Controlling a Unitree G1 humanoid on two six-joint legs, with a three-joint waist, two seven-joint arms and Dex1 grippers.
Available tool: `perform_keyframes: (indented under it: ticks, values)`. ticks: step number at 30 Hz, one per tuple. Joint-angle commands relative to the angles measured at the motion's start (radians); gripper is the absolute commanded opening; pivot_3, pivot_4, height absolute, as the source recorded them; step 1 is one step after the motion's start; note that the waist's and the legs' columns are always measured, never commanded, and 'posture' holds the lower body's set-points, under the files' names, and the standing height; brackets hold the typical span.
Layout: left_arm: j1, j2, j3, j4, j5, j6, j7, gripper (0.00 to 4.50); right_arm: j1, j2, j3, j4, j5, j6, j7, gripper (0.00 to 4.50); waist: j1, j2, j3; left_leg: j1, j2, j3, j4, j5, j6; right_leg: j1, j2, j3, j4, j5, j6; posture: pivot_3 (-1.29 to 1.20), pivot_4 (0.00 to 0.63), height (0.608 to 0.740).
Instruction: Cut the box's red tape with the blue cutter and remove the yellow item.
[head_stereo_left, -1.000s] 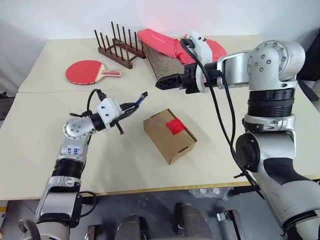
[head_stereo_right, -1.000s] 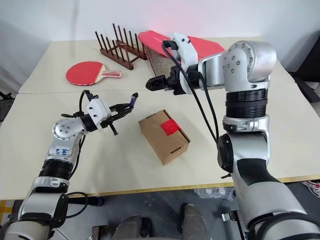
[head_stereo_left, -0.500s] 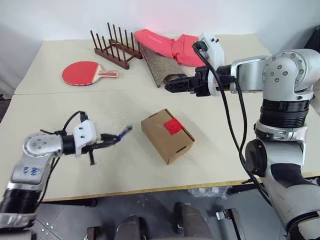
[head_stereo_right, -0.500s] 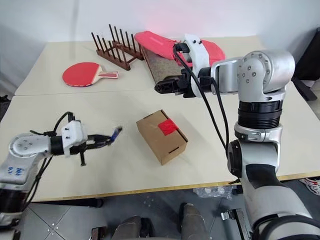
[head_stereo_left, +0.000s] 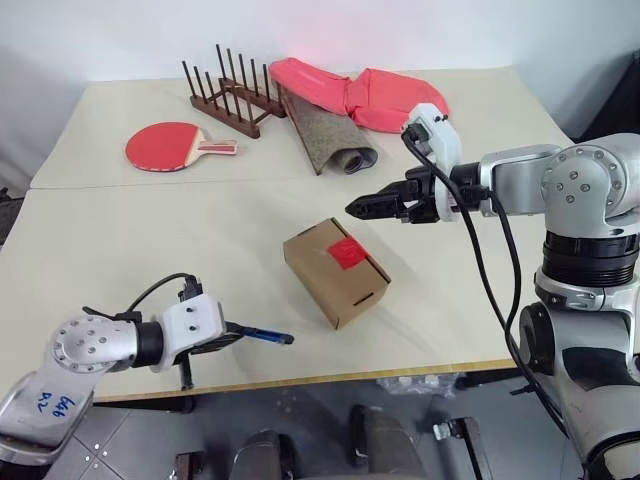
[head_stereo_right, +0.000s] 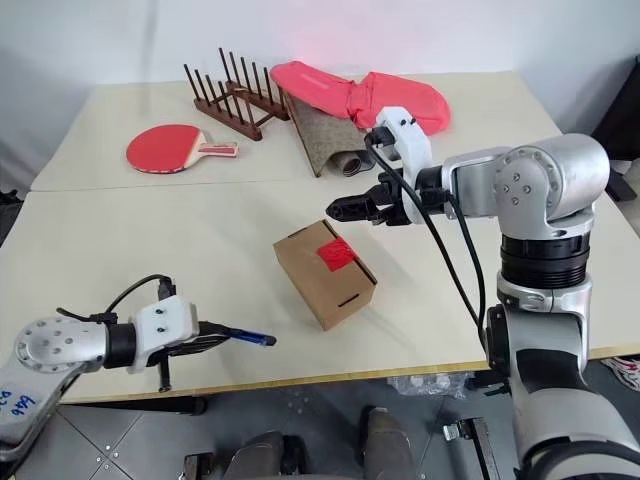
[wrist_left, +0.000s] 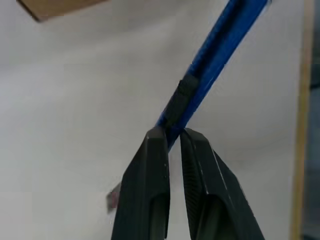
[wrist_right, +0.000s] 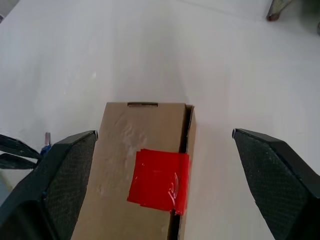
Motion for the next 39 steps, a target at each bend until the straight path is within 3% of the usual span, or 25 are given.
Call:
perform_keyframes:
  ticks: [1, 4, 7, 13, 18, 22, 26, 30, 39]
  values:
    - [0.029, -0.029, -0.072, -0.073, 0.000, 0.120, 0.051, 0.41, -0.012, -0.009, -0.008, -0.008, 0.001, -0.015, 0.012, 4.50, 0.003, 0.000, 0.000, 0.000, 0.000, 0.000, 0.000, 0.000, 0.000, 0.000, 0.000, 0.000, 0.000, 0.000, 0.000, 0.00, 0.150, 0.740]
    - [0.029, -0.042, -0.081, -0.099, -0.009, 0.170, 0.077, 0.41, -0.015, -0.008, 0.002, 0.007, -0.007, -0.032, 0.018, 4.50, 0.005, 0.000, 0.000, 0.000, 0.000, 0.000, 0.002, 0.000, 0.000, 0.000, 0.000, 0.001, 0.000, 0.000, 0.000, 0.00, 0.150, 0.740]
    - [0.039, -0.042, -0.083, -0.108, -0.009, 0.209, 0.097, 1.05, -0.018, -0.011, 0.014, 0.025, -0.015, -0.055, 0.029, 4.50, 0.003, 0.000, 0.000, 0.000, 0.000, 0.000, 0.002, 0.000, 0.000, 0.000, 0.000, 0.001, 0.000, 0.000, 0.000, 0.00, 0.150, 0.740]
    - [0.011, -0.034, -0.105, -0.088, 0.026, 0.214, 0.133, 2.92, -0.025, -0.016, 0.036, 0.054, -0.030, -0.100, 0.044, 4.50, 0.006, 0.000, 0.000, -0.001, 0.000, 0.001, 0.002, 0.000, 0.000, -0.001, 0.000, 0.001, 0.000, 0.000, -0.001, 0.00, 0.150, 0.740]
    - [-0.092, -0.068, -0.041, -0.053, -0.052, 0.247, 0.121, 4.38, -0.024, -0.021, 0.040, 0.051, -0.034, -0.107, 0.050, 4.50, 0.019, 0.000, 0.000, -0.001, 0.000, 0.001, 0.002, 0.000, 0.000, -0.001, 0.000, 0.002, 0.000, 0.000, -0.001, 0.00, 0.150, 0.740]
    - [-0.139, -0.047, -0.006, 0.032, -0.064, 0.171, 0.069, 4.48, -0.024, -0.021, 0.034, 0.046, -0.039, -0.104, 0.047, 4.50, 0.025, 0.000, 0.000, -0.002, 0.000, 0.002, 0.003, 0.000, 0.000, -0.002, 0.000, 0.002, 0.001, 0.000, -0.001, 0.00, 0.150, 0.740]
    - [-0.235, -0.032, -0.040, 0.242, -0.012, -0.075, -0.027, 4.48, -0.023, -0.025, 0.026, 0.036, -0.042, -0.098, 0.039, 4.50, 0.025, 0.000, 0.000, -0.003, 0.000, 0.003, 0.003, 0.000, 0.000, -0.004, 0.000, 0.002, 0.002, 0.000, -0.001, 0.00, 0.150, 0.740]
    - [-0.337, -0.078, -0.083, 0.382, 0.012, -0.219, -0.063, 4.48, -0.017, -0.027, 0.014, 0.015, -0.042, -0.082, 0.029, 4.50, 0.024, 0.000, 0.000, -0.003, 0.000, 0.006, 0.003, 0.000, 0.000, -0.004, 0.000, 0.002, 0.003, 0.000, -0.001, 0.00, 0.150, 0.740]
    - [-0.458, -0.178, -0.164, 0.547, 0.073, -0.332, -0.068, 4.48, 0.001, -0.025, -0.022, -0.025, -0.045, -0.038, 0.002, 4.50, 0.020, 0.000, 0.000, -0.004, 0.000, 0.011, 0.003, 0.000, 0.000, -0.005, 0.001, 0.000, 0.003, 0.000, -0.001, 0.00, 0.150, 0.740]
